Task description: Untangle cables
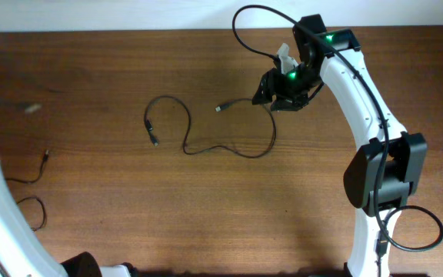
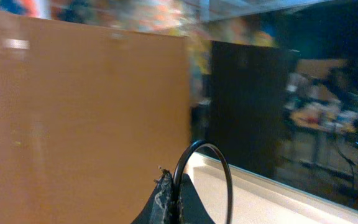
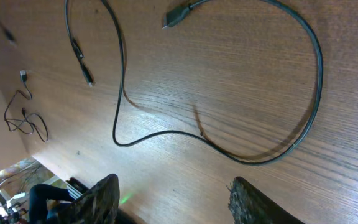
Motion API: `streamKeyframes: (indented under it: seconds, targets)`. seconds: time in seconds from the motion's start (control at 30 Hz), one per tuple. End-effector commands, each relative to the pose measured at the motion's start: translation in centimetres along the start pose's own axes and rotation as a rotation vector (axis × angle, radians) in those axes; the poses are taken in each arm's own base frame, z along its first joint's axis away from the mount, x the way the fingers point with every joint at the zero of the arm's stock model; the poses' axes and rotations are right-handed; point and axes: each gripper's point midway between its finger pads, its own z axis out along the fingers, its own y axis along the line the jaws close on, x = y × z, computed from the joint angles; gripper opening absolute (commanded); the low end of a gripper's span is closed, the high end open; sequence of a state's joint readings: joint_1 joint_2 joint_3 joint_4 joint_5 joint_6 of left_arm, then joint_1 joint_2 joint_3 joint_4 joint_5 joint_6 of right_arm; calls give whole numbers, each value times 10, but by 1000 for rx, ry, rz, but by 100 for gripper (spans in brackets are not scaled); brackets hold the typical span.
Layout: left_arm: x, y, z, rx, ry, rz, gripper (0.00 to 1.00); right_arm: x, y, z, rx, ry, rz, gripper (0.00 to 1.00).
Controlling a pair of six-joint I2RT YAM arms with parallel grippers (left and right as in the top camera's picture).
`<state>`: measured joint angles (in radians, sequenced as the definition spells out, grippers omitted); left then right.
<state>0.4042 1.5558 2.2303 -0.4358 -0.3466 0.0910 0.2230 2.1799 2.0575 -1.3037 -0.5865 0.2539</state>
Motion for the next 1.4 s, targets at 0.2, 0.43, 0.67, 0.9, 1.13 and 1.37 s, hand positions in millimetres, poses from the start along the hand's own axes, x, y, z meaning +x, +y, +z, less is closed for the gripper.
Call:
streamKeyframes:
  seconds: [0.2, 0.43, 0.67, 0.9, 1.13, 1.37]
  targets:
    - [213, 20, 86, -69, 508, 191, 0, 4, -5, 3, 14, 19, 0, 58]
    - [391, 55, 87, -373, 881, 58, 0, 6, -8, 3, 31, 27, 7, 58]
    - [534, 120, -6, -901, 1260, -215, 0, 10, -9, 3, 34, 43, -9, 58]
    - [562, 126, -34, -1119, 1278, -311, 17, 11, -9, 3, 35, 47, -7, 59]
    - [415, 51, 78, -153, 1146, -167, 0, 11, -9, 3, 36, 47, -6, 58]
    - [394, 14, 55, 231, 1180, -15, 0, 13, -9, 3, 37, 55, -28, 58]
